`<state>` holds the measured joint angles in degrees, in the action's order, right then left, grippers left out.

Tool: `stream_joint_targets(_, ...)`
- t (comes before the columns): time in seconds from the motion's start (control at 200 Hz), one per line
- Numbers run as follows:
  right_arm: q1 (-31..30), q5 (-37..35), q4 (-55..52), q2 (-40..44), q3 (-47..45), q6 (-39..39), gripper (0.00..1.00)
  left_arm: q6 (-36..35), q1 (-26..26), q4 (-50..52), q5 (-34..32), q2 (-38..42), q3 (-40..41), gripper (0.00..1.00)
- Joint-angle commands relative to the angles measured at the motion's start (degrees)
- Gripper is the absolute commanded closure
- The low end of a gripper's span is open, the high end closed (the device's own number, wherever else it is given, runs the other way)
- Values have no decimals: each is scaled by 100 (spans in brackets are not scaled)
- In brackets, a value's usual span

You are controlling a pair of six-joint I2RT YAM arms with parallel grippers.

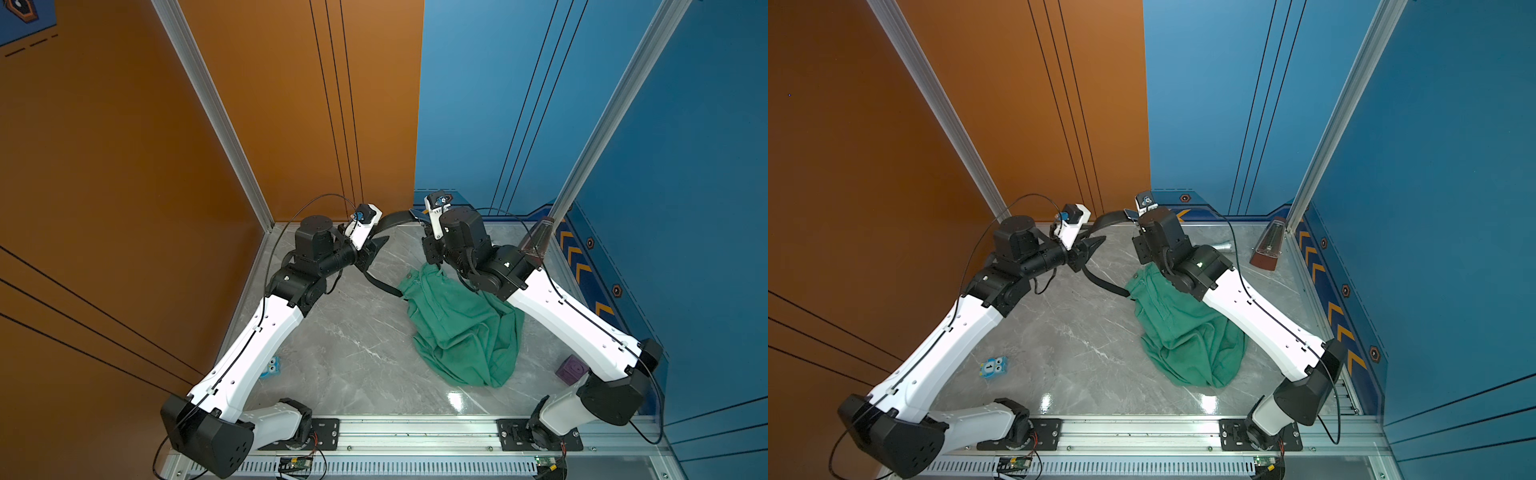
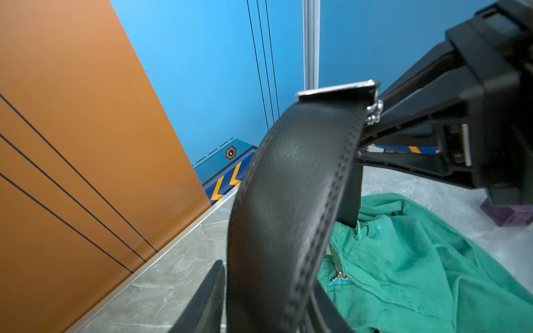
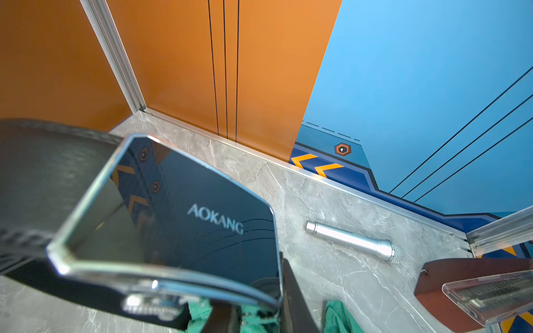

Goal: Remove the belt from the trousers

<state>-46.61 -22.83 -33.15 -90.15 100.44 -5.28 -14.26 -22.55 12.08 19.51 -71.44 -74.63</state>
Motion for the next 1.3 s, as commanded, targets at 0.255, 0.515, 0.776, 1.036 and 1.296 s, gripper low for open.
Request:
stream_joint_targets(0.255,26,358,-96,67,-404,-556,100,-226,-401,401,-145,-428,-608,82)
stream_joint_targets(0.515,390,1800,-500,303,-333,-859,45,-433,-812,618,-431,-816,-1289,100)
stream_joint_targets(0.776,390,1333,-1448,497,527,-419,41,-516,-1140,1186,-747,-1283,-2038,100)
stream_joint_targets(1.036,329,721,-1781,428,958,-83,60,-541,-1299,1648,-984,-1625,-2596,100)
stream_joint_targets(1.296,328,812,-1983,211,1179,18,60,-509,-1383,1675,-1015,-1741,-2773,100)
